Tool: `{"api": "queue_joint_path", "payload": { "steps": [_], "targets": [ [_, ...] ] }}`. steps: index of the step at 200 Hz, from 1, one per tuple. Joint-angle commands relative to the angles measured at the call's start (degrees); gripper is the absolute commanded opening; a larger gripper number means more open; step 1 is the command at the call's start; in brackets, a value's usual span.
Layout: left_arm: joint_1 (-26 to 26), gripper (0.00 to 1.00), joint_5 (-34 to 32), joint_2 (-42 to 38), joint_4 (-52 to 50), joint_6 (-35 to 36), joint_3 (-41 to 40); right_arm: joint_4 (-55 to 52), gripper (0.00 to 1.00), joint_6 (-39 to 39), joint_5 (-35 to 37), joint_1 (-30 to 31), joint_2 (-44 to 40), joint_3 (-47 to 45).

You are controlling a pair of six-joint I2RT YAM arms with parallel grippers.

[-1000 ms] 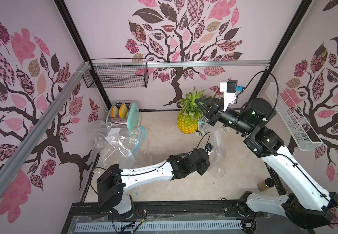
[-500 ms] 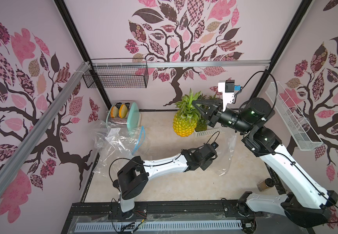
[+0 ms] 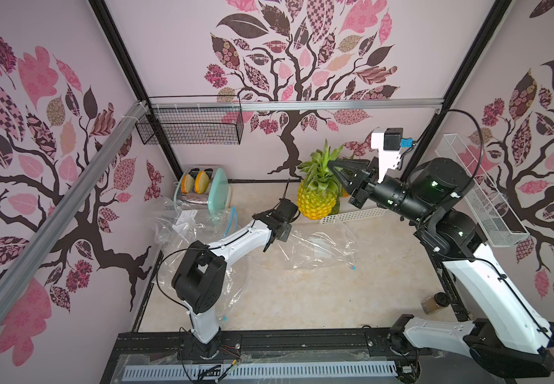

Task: Open the zip-top bag and take out the pineapple
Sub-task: Place the zipper food storage bag at the center of the board.

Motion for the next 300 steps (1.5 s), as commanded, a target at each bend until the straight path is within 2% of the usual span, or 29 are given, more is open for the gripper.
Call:
{"api": "queue_joint_path", "payload": {
  "steps": [1, 44, 69, 72, 82, 87, 109, 117, 162, 205, 262, 300],
  "targets": [
    [2.5, 0.0, 0.1, -1.9, 0.1, 1.9, -0.3, -0.9, 0.0, -6.2, 7.7, 0.1, -1.3, 3.0],
    [11.7, 0.0, -2.5, -0.9, -3.8, 6.1, 4.8, -3.4, 0.0, -12.3, 19.3, -0.4, -1.3, 0.4],
    [17.6, 0.0, -6.3, -0.3, -5.9, 8.7, 10.4, -3.4, 0.0, -14.0, 21.6, -2.8, -0.8, -1.2],
    [18.1, 0.04, -6.9, -0.1, -6.3, 9.1, 11.4, -3.5, 0.0, -14.0, 21.6, -3.3, -0.8, -1.3],
    [19.2, 0.3, -7.3, 0.7, -7.9, 10.5, 15.2, -3.4, 0.0, -13.8, 21.5, -5.3, -0.3, -1.7],
    [19.5, 0.39, -7.0, 0.9, -8.3, 11.1, 17.0, -3.3, 0.0, -13.6, 21.6, -6.4, -0.1, -2.1],
    [19.6, 0.61, -0.7, 0.5, -8.7, 12.2, 22.3, -2.4, 0.0, -12.3, 20.8, -12.1, 1.3, -3.7],
    [19.6, 0.66, 2.0, 0.1, -8.5, 12.2, 23.4, -2.4, 0.0, -11.8, 20.4, -14.4, 2.1, -3.9],
    [19.6, 0.69, 13.1, -4.5, -7.5, 11.5, 24.5, 0.2, 0.0, -8.6, 15.7, -25.1, 8.6, -4.6],
    [19.6, 0.7, 20.3, -12.4, -2.0, 11.1, 16.0, 3.4, 0.0, -5.9, 13.2, -33.3, 15.0, -4.1],
    [19.7, 0.72, 25.8, -18.0, 5.2, 10.6, 7.9, 9.1, 0.0, -4.8, 12.9, -36.7, 21.8, -4.6],
    [19.7, 0.78, 26.6, -19.2, 9.6, 10.2, 3.5, 12.8, 0.0, -2.4, 11.2, -37.8, 26.5, -4.9]
  ]
}}
